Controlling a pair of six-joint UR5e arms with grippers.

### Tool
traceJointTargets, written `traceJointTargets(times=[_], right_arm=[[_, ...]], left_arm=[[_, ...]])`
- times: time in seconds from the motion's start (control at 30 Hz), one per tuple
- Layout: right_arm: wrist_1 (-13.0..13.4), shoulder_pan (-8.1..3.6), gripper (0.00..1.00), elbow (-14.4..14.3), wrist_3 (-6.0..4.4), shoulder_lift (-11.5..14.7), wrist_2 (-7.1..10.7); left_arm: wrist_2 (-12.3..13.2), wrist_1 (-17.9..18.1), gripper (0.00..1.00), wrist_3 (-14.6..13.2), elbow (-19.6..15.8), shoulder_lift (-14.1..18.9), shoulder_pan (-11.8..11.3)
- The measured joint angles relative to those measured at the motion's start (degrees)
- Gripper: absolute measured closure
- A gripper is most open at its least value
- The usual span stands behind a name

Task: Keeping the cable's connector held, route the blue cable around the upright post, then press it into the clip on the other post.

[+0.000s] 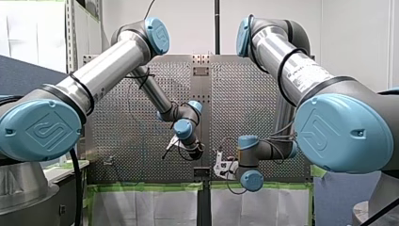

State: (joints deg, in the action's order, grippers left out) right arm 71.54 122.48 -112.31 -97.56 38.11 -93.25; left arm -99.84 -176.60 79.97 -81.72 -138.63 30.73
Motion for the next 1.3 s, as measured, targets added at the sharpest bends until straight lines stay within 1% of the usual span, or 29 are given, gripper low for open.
traceJointTargets(times=[0.17,0.3,0.47,0.63,0.8,0.83,0.87,0.9,0.93,0.97,1.0,1.07,1.1,1.17,1.2,1.23,1.27,1.3], right_arm=[[0.2,-0.16,1.0,0.0,-0.82,0.0,-0.01],[0.3,-0.24,1.0,0.0,-1.37,0.0,-0.01],[0.4,-0.27,1.0,0.0,-1.68,0.0,-0.01],[0.3,-0.27,1.0,0.0,-1.76,0.0,-0.01],[0.1,-0.07,1.0,0.0,-1.77,0.0,-0.01],[0.1,-0.05,1.0,0.0,-1.77,0.0,-0.01],[0.1,-0.03,1.0,0.0,-1.77,0.0,-0.01],[0.1,-0.02,1.0,0.0,-1.77,0.0,-0.01],[0.0,-0.02,1.0,0.0,-1.77,0.0,-0.01],[0.0,-0.01,1.0,0.0,-1.77,0.0,-0.01],[0.0,-0.01,1.0,0.0,-1.77,0.0,-0.01],[0.0,0.0,1.0,0.0,-1.77,0.0,-0.01],[0.0,0.0,1.0,0.0,-1.77,0.0,-0.01],[0.0,0.0,1.0,0.0,-1.77,0.0,-0.01],[0.0,0.0,1.0,0.0,-1.77,0.0,-0.01],[0.0,-0.02,1.0,0.0,-1.76,0.0,-0.01],[-0.1,-0.04,1.0,0.0,-1.75,0.0,-0.01],[-0.1,-0.09,1.0,0.0,-1.73,0.0,-0.01]], left_arm=[[0.6,-1.0,0.0,0.0,0.0,0.0,0.2],[0.5,-1.9,0.0,0.1,0.0,0.0,1.0],[-1.1,-1.9,0.0,0.1,0.0,0.0,1.6],[-3.5,-1.8,0.0,-0.5,0.0,0.0,2.0],[-4.3,-1.0,0.0,-0.7,0.0,0.0,2.4],[-4.3,-0.8,0.15,-0.6,0.0,0.0,2.5],[-4.3,-0.5,0.25,-0.4,0.0,0.0,2.6],[-4.2,0.0,0.25,0.0,0.0,0.0,2.6],[-4.2,0.4,0.37,0.4,0.0,0.0,2.7],[-4.2,0.7,0.44,0.8,0.0,0.0,2.7],[-4.2,1.2,0.44,1.4,0.0,0.0,2.8],[-4.2,2.0,0.55,2.5,0.0,0.0,2.8],[-4.1,2.4,0.55,3.2,0.0,0.0,2.8],[-4.0,3.0,0.69,4.2,0.0,0.0,2.9],[-3.8,3.3,0.69,4.8,0.0,0.0,2.9],[-3.7,3.5,0.76,5.3,0.0,0.0,2.9],[-3.6,3.6,0.89,5.8,0.0,0.0,2.9],[-3.4,3.6,0.89,6.5,0.0,0.0,2.9]])
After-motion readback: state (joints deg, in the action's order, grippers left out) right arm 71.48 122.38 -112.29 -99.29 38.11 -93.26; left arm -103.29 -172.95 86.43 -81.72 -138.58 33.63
